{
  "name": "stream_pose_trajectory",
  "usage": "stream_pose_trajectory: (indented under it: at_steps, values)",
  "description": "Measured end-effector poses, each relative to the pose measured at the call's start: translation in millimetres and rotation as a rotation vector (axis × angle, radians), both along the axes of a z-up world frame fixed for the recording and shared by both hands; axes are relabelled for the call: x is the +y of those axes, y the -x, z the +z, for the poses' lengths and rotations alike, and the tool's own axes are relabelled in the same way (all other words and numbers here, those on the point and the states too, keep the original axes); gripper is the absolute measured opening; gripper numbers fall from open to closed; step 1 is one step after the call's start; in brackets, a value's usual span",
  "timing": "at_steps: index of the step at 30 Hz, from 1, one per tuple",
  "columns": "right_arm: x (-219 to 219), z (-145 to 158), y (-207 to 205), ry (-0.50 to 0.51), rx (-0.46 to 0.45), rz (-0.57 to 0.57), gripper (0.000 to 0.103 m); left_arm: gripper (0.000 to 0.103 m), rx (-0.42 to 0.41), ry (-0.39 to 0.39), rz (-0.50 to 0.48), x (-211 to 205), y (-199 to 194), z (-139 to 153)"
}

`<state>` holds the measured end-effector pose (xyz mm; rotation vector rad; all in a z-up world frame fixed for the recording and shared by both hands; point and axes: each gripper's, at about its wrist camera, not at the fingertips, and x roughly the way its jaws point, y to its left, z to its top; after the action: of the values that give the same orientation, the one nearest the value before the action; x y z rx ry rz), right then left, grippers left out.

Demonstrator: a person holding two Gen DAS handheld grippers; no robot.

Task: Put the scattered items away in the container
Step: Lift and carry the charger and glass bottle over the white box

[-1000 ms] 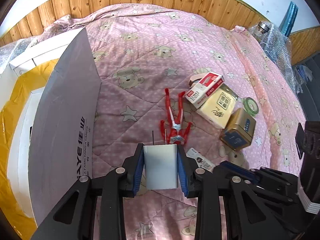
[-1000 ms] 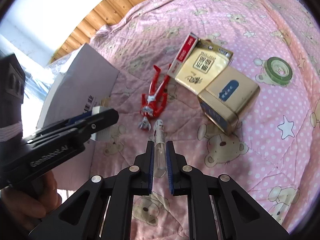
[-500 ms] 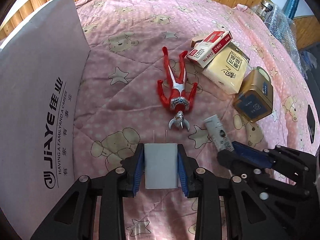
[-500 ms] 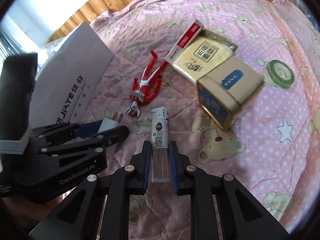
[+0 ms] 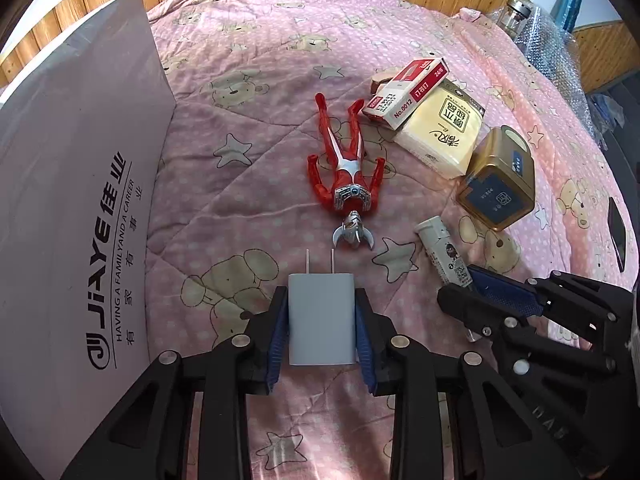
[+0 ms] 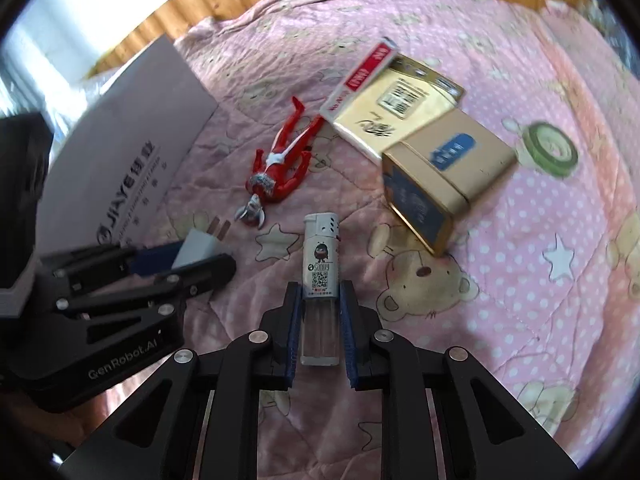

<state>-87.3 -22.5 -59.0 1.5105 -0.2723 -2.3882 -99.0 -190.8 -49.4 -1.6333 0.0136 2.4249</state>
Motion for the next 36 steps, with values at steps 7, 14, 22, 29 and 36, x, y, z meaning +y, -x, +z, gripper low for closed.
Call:
stream_pose_trajectory:
  at_steps: [7,14,22,29,36]
  values:
    - [7,22,-7,0.084,0.013,-0.028,0.019,0.032,0.046,-0.044,-0.006,-3,-10,27]
    - [-3,45,-8,0.097,0.038,-0.012,0.019,0.032,0.075,-0.080,0.001,-7,-14,47]
    - [-17,58,-12,0.111,0.049,0.001,0.019,0.032,0.123,-0.130,0.003,-7,-9,60]
    - [-28,74,-18,0.099,0.083,0.021,0.019,0.032,0.157,-0.162,0.011,-15,-17,76]
    - [-34,87,-20,0.089,0.104,0.030,0.019,0.032,0.185,-0.193,0.019,-22,-23,91]
